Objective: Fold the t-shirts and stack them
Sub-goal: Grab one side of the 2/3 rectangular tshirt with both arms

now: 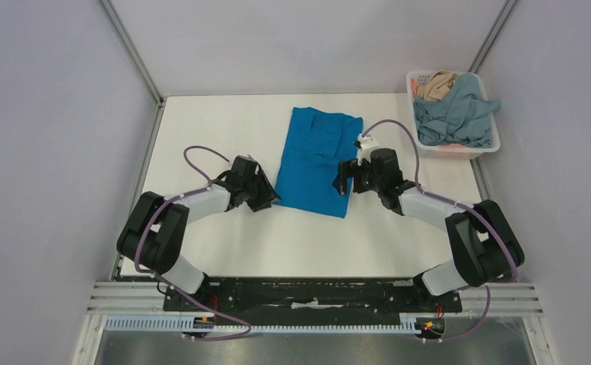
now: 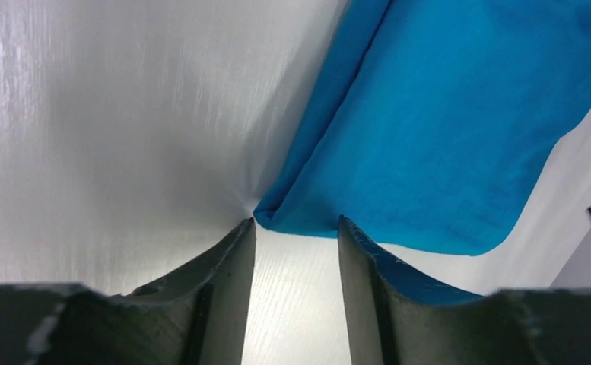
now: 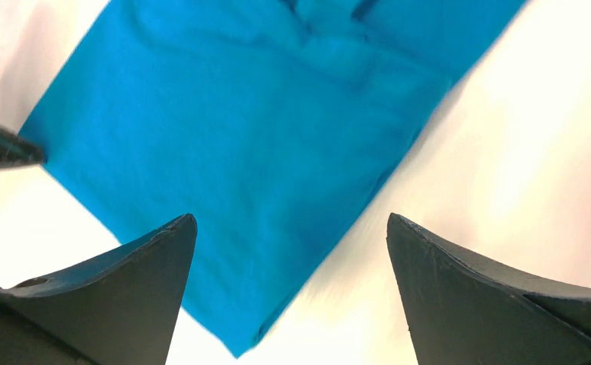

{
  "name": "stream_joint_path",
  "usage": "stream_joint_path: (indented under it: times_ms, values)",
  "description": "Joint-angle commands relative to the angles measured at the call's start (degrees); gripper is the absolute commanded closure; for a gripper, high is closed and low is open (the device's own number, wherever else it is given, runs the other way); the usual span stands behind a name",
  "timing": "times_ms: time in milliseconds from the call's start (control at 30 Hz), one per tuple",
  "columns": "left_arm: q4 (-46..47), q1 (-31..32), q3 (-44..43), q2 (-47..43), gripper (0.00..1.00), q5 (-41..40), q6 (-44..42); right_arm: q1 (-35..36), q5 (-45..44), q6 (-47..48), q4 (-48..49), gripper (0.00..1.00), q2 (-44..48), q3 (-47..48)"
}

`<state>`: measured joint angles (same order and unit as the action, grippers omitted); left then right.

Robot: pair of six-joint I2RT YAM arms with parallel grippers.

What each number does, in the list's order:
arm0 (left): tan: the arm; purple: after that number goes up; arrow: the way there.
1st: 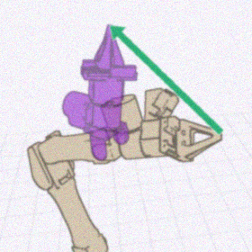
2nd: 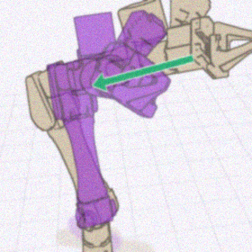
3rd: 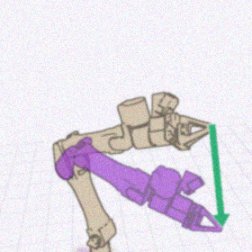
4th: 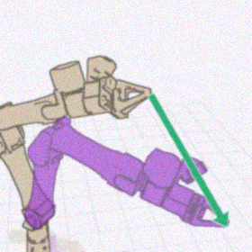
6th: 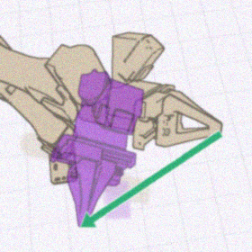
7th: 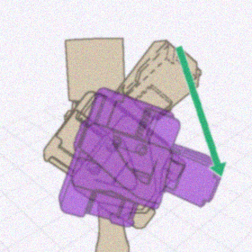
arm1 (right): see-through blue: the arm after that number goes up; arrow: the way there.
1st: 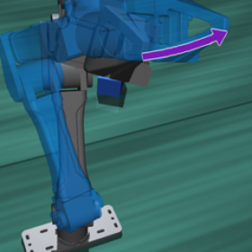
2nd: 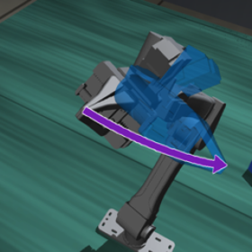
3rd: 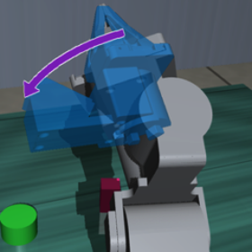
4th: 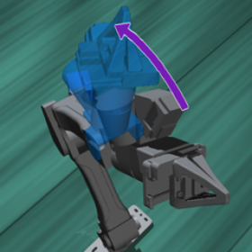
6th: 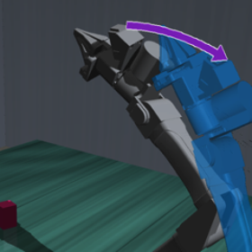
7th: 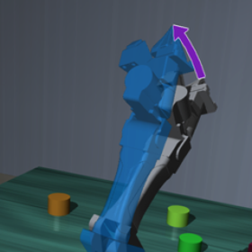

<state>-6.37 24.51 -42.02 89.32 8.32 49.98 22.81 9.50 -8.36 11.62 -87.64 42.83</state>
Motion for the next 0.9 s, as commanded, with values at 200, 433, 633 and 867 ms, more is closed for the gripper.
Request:
stream_joint_path:
  times_ms: [200,433,633,867]
  values:
    - [-0.4,0.45,-1.88,6.38,0.98,-1.05,-1.17,-0.79,7.69,-9.45,7.11,0.02,14.67,-14.72]
    - [1.84,0.62,-1.09,7.26,0.98,0.0,-1.37,7.12,1.43,-6.02,-1.0,0.02,15.0,-15.24]
    - [1.89,0.62,0.57,5.96,0.98,-0.57,-1.03,12.07,-9.12,-5.32,-4.56,0.16,10.43,-12.14]
    - [1.65,0.71,0.22,6.42,0.98,-0.51,-0.76,13.22,-10.03,-4.48,-2.92,0.38,2.41,-10.2]
